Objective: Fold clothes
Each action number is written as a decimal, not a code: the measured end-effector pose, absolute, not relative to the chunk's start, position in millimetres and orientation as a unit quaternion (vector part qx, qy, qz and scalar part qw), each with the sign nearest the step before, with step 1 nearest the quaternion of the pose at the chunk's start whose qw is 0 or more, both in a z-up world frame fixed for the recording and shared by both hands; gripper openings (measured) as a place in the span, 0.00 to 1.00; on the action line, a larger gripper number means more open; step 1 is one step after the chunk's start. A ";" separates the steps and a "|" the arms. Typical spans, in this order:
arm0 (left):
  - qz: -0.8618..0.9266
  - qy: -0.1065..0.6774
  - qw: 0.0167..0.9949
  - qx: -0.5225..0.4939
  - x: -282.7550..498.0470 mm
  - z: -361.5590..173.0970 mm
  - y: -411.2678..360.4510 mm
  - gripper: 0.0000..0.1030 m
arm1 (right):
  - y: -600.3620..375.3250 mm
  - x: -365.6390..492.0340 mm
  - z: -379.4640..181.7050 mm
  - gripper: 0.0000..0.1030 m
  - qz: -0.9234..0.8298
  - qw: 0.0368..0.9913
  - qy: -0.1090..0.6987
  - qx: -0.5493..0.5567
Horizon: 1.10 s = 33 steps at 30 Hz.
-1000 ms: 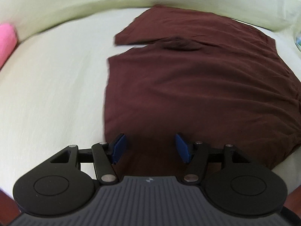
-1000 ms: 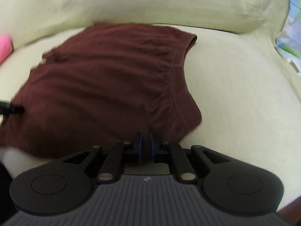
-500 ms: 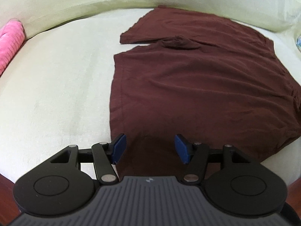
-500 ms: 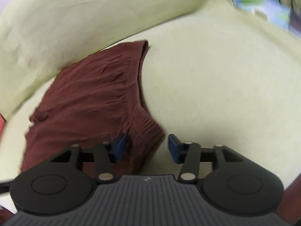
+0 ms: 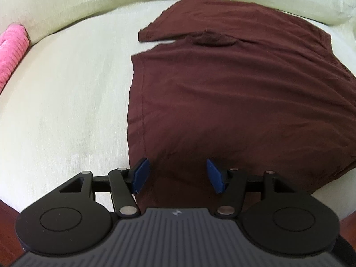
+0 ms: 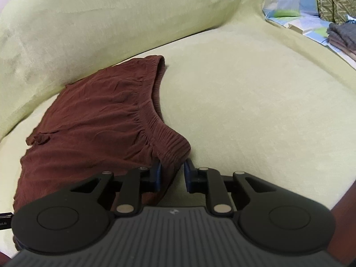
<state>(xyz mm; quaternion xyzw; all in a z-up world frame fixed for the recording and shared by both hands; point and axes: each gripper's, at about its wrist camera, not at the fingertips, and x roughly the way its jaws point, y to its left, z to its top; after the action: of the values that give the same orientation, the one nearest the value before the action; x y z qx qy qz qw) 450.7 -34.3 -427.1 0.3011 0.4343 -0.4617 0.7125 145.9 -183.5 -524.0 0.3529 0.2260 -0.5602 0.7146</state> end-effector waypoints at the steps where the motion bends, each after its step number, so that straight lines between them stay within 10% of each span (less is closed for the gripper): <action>1: -0.462 0.434 0.712 0.303 451.8 -427.0 -33.6 0.60 | -185.9 145.5 -528.2 0.17 -0.559 0.713 0.229 0.356; 6: -0.457 0.431 0.709 0.319 460.5 -428.8 -20.6 0.60 | -182.6 142.0 -522.9 0.55 -0.578 0.701 0.240 0.342; 19: -0.391 0.455 0.742 0.297 509.0 -419.4 56.1 0.61 | -128.2 210.1 -473.5 0.47 -0.488 0.814 0.234 0.213; 24: -0.368 0.478 0.755 0.258 531.9 -413.4 76.1 0.61 | -87.0 292.4 -480.5 0.22 -0.230 0.921 0.265 0.166; 33: -0.362 0.496 0.766 0.190 556.0 -392.8 110.1 0.61 | -26.0 403.7 -530.4 0.28 -0.063 0.921 0.385 -0.011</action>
<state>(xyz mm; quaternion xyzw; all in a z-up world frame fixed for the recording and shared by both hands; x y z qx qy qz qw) 556.0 110.1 -392.8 0.1900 0.4956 -0.3623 0.7661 403.7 -26.0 -530.4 -0.0110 0.3849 -0.0630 0.9207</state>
